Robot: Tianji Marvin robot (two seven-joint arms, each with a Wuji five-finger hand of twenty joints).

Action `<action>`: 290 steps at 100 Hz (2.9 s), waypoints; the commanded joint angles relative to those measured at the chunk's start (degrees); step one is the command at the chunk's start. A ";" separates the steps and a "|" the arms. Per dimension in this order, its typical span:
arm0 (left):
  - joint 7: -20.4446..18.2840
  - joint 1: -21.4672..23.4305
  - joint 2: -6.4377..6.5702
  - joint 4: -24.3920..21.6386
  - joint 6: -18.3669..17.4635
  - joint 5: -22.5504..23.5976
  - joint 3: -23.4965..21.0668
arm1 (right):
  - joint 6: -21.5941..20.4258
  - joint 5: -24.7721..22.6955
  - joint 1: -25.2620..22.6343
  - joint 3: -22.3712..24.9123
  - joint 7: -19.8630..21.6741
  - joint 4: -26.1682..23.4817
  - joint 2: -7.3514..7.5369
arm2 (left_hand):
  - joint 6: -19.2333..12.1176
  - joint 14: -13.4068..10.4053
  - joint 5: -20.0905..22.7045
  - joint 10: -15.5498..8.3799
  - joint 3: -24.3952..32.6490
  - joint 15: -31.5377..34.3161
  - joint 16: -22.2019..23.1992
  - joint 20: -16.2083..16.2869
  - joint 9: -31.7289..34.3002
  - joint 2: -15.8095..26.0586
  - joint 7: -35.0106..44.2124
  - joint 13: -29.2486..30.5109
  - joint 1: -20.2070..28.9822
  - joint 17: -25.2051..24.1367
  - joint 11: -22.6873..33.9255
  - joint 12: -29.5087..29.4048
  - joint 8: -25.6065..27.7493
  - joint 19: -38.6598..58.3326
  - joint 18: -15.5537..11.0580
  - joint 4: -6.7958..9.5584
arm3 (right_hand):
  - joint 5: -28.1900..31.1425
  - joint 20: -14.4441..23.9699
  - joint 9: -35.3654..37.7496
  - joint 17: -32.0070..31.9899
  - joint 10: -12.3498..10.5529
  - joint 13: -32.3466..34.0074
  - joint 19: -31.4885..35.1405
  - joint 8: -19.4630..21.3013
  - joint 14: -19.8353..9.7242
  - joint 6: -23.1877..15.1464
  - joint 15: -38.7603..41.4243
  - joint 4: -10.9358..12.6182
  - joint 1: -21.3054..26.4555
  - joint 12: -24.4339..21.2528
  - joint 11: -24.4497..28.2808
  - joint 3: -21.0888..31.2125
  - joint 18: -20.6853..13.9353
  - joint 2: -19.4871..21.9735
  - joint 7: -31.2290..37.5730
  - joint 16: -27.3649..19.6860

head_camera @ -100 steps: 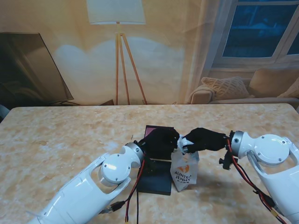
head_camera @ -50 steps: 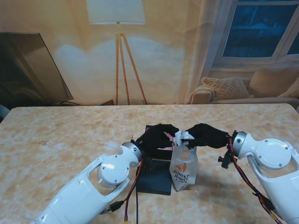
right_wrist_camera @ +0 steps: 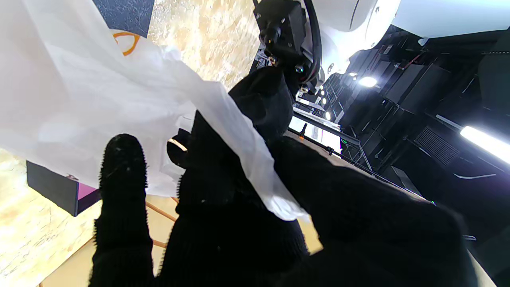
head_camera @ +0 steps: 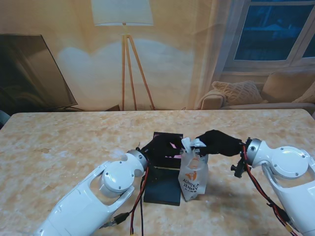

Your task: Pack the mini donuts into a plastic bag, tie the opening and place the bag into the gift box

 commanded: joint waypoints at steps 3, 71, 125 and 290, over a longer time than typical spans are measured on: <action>-0.92 -0.27 0.36 -0.22 -0.02 -0.27 0.24 | -0.06 -0.03 -0.51 -0.03 0.45 -0.25 -0.38 | -4.37 -0.09 2.74 -0.31 0.50 -0.41 5.25 1.92 1.77 2.83 -0.44 -1.50 4.01 -1.87 -5.11 4.36 -1.21 0.04 -0.85 1.18 | 5.38 0.25 0.76 0.35 -12.84 0.23 0.09 0.25 -2.56 -32.52 1.79 2.98 14.44 -0.79 0.76 14.24 -1.25 3.43 6.80 1.17; -5.76 -0.37 -0.23 0.22 4.12 -14.89 -1.55 | 1.99 2.36 -0.06 -0.05 3.07 0.18 -0.25 | -7.68 -0.92 -3.61 -1.06 -2.69 2.64 11.31 4.98 -0.92 5.92 -11.11 -6.12 6.09 -6.14 -6.98 13.69 -5.84 -0.53 -1.57 1.92 | 6.32 0.64 1.68 1.91 -12.80 2.49 1.44 4.45 -2.15 -32.73 2.85 4.89 15.35 -0.80 1.51 13.58 0.13 5.62 11.15 0.15; -11.97 -1.74 0.55 1.22 6.46 -20.12 -1.81 | 3.14 4.59 1.37 -0.67 6.77 1.86 0.09 | -4.69 1.95 -9.63 0.58 -4.55 -2.84 18.29 6.34 -11.18 10.31 -21.84 -14.32 10.26 -12.96 -5.74 13.27 -8.43 -5.59 -2.16 2.43 | 7.17 0.60 2.49 2.44 -13.19 3.71 1.73 6.62 -2.12 -32.85 3.08 4.61 15.88 -0.21 2.01 13.89 0.74 5.28 12.50 -0.32; -15.37 -3.63 0.27 4.49 2.16 -24.59 -0.34 | 7.58 6.44 1.81 0.09 7.35 3.02 -0.37 | -7.36 -0.18 1.58 -8.14 16.54 -41.09 -35.25 -13.87 -10.77 -7.38 -2.48 -23.92 -5.39 -16.43 -12.36 -32.52 3.36 -33.29 -0.54 -1.68 | 7.97 0.88 6.55 1.44 -12.52 4.81 1.65 8.07 -1.95 -32.38 3.94 4.14 16.54 11.58 11.52 14.30 0.24 4.95 13.26 -1.14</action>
